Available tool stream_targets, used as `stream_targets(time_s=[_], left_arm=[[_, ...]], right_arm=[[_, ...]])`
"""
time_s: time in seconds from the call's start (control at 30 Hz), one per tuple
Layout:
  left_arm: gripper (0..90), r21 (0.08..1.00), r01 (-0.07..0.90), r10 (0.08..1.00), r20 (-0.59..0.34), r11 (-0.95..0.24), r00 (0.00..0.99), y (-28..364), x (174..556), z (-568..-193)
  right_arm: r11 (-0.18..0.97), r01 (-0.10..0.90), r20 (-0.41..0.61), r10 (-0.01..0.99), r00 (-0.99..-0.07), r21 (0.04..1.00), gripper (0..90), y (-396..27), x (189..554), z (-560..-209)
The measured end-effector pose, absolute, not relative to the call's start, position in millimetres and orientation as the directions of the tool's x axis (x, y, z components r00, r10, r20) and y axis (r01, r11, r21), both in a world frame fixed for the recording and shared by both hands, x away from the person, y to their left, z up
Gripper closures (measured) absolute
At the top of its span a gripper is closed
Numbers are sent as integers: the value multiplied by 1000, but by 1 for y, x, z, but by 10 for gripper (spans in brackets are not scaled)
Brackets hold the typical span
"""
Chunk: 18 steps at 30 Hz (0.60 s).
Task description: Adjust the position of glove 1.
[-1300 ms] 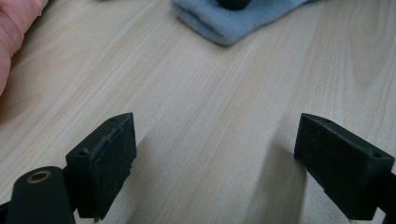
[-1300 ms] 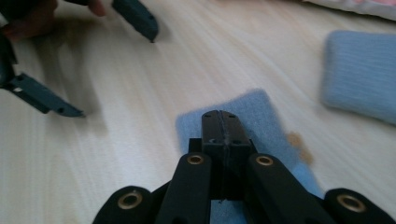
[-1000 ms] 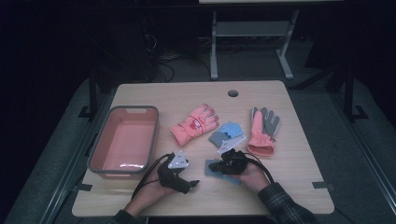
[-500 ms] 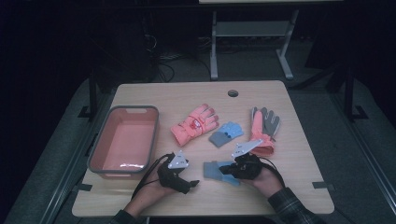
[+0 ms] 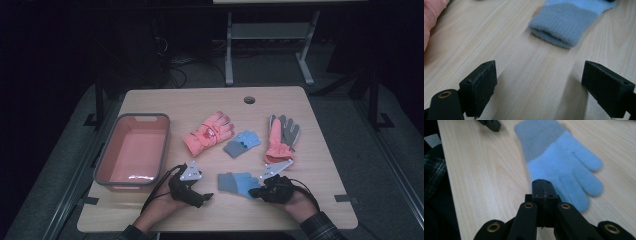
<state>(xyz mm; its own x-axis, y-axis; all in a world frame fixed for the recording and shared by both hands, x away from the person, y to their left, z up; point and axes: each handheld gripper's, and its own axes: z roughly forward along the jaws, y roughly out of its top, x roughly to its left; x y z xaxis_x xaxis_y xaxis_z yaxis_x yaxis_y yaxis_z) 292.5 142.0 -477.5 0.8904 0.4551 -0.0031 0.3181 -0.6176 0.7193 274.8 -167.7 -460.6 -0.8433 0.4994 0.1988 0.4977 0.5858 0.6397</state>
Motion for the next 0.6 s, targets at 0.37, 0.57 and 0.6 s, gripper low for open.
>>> stream_targets(time_s=[0.37,0.57,0.6], left_arm=[[123,720,318,455,-4,-617,890,142,292,-478],[123,720,318,455,-4,-617,890,142,292,-478],[123,720,318,455,-4,-617,890,142,292,-478]], right_arm=[[573,531,178,558,-811,624,900,-180,287,-464],[535,529,176,574,-800,659,900,-184,292,-458],[533,537,182,578,-795,653,900,-183,293,-458]])
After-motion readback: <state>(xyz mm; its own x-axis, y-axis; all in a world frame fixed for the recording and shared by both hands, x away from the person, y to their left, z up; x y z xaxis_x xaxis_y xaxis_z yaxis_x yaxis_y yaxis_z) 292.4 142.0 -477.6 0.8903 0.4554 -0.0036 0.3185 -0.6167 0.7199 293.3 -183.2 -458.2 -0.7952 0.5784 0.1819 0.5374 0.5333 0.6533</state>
